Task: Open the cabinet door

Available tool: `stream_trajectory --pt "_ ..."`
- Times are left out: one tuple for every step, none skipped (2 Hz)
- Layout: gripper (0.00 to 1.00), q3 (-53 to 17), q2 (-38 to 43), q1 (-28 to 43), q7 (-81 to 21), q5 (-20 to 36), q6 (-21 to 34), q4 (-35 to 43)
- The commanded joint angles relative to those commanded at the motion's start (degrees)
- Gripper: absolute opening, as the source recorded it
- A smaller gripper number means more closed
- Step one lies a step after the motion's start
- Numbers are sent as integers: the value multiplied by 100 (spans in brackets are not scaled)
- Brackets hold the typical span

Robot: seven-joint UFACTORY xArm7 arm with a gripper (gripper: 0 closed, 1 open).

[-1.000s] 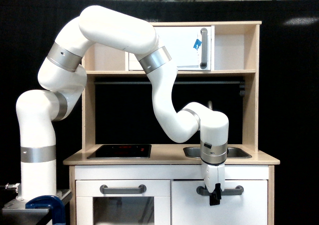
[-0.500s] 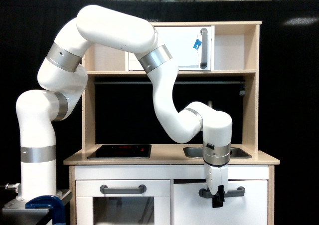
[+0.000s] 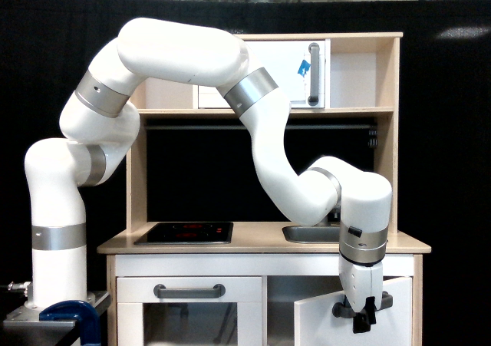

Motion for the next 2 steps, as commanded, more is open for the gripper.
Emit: stream_trajectory --pt "100 -79 416 -73 311 -354 639 1067" --pt "100 -29 417 -93 291 -354 530 963"
